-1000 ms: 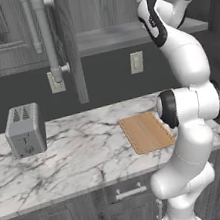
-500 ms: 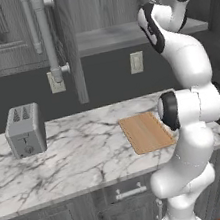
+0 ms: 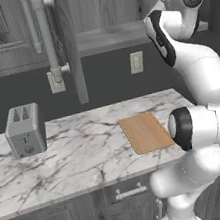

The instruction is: Grab the spray bottle from the cabinet, then place it next to the cutting board for sanitizing. Then grab the dish brush from the countertop next to the sink and place it next to the cutting board.

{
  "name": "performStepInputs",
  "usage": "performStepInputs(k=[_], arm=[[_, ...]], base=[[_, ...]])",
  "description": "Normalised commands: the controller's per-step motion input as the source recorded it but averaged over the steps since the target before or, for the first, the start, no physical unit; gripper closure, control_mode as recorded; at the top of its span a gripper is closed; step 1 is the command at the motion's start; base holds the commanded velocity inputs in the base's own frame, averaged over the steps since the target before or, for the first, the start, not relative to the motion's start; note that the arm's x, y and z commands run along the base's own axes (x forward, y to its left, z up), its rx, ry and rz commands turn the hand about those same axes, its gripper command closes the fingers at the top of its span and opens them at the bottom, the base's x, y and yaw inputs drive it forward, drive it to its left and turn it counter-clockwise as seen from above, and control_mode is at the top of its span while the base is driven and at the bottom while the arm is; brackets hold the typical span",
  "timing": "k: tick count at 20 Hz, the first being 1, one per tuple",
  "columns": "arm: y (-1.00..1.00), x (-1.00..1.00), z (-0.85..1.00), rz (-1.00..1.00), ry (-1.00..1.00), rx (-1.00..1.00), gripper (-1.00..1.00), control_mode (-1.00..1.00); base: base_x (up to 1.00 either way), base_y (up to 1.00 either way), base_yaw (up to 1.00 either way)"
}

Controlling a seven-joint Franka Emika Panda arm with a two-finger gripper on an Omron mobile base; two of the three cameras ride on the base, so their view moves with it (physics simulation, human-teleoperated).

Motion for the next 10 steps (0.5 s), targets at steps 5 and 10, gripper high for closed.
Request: performStepInputs(k=[5,10], arm=[[0.34,-1.00,-0.55,-0.04,-0.29,0.21,1.00,-1.00],[0.70,-1.00,-0.25,0.02,-0.09,-0.07,1.00,-1.00]], base=[[0.00,0.00,0.00],[0.00,0.00,0.00]])
